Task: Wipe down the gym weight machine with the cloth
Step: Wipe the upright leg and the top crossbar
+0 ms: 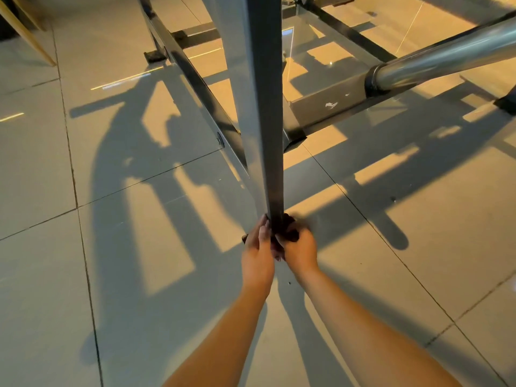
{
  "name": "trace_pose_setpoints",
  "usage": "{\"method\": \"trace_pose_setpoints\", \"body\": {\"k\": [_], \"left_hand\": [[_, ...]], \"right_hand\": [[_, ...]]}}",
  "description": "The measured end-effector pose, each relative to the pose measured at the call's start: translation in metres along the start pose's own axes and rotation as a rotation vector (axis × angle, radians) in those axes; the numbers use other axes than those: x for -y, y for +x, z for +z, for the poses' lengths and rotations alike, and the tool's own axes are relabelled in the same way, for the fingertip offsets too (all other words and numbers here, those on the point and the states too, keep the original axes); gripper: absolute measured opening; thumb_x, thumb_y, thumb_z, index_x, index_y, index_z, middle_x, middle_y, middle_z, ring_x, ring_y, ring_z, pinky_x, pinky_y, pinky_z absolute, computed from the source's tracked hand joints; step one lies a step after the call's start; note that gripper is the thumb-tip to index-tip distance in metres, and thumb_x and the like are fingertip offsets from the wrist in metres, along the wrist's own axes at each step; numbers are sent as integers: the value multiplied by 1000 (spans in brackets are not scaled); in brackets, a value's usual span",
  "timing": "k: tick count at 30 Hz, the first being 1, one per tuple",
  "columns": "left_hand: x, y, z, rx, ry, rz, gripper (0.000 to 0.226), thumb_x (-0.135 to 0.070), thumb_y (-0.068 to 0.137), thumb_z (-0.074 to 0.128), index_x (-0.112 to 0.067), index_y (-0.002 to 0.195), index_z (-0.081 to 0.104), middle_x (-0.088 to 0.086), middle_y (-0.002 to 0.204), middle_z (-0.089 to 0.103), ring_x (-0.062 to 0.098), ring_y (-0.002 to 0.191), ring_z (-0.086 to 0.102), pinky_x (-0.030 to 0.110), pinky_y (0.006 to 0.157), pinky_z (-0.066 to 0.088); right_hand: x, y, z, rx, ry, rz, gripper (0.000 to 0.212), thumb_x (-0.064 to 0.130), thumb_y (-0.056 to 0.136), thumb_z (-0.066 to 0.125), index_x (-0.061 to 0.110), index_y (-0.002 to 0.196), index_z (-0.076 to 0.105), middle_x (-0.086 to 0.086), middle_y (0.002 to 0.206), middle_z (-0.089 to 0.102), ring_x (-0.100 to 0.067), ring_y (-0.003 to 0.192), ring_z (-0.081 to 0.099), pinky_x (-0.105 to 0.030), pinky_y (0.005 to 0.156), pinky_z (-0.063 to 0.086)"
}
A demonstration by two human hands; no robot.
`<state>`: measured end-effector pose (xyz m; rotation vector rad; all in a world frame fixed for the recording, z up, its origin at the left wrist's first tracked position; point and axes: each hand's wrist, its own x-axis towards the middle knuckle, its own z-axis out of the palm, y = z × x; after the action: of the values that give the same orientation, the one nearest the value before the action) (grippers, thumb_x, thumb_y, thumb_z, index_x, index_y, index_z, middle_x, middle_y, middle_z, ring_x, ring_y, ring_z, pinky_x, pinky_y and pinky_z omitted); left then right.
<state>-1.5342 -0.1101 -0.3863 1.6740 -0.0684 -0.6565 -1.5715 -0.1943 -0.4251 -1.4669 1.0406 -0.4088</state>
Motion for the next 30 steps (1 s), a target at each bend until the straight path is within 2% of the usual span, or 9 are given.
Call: {"method": "trace_pose_setpoints", "body": {"k": [3,6,10,13,15,18,24,28,30], "left_hand": [[2,0,-1,-13,11,-1,32,-28,111,35,-37,127,61,-11,77,70,-1,65,62,12,56,47],[9,3,-3,-16,66,-23,35,-39,109,35,-33,122,67,-10,106,71,0,100,65,15,73,47],[18,4,-3,4,47,-74,40,-46,108,34,-34,132,64,-8,126,67,11,121,59,27,93,45],[22,7,-4,11,49,-61,39,-45,108,34,-38,136,61,-11,129,66,7,122,59,17,88,43],[26,7,-4,11,44,-64,38,-44,108,34,-39,137,59,-12,127,67,3,117,60,5,80,43],[30,5,-3,19,46,-58,40,-47,107,34,-40,140,56,-13,124,67,0,114,60,1,73,43],[34,7,-2,43,6,-36,44,-57,102,35,-44,138,57,-18,131,65,-1,123,56,16,95,44],[42,7,-1,68,2,-54,42,-64,101,37,-52,138,53,-18,129,66,6,121,62,30,102,47],[47,5,-1,76,30,-72,41,-62,100,40,-52,138,53,-17,120,70,8,114,66,30,96,50]], "right_hand": [[8,-8,-8,-25,-12,37,21,1,91,69,16,81,58,-5,71,65,-22,59,61,-24,44,47],[33,-8,-13,-88,3,-173,17,7,90,73,19,92,61,1,94,65,-1,82,65,-15,68,50],[45,-1,-9,-76,0,-328,22,5,88,73,23,88,60,-2,100,61,-8,90,65,-17,80,52],[18,3,-5,-35,-29,-217,18,4,91,70,20,88,62,-3,93,67,-11,84,68,-22,77,55],[-2,6,-5,0,-34,-21,18,7,94,67,24,89,64,-5,88,72,-17,75,70,-35,63,59],[-20,9,-5,23,6,151,15,12,94,67,27,91,65,-13,89,73,-32,71,71,-46,51,58],[21,9,-8,-114,54,-173,12,17,97,67,18,109,66,13,103,69,2,97,65,-16,86,52],[-3,15,2,-89,-22,-64,15,18,99,64,19,113,66,12,102,69,0,96,66,-30,90,54],[-15,14,-1,-42,17,97,13,20,97,66,25,109,67,1,104,73,-19,97,70,-44,82,60]]}}
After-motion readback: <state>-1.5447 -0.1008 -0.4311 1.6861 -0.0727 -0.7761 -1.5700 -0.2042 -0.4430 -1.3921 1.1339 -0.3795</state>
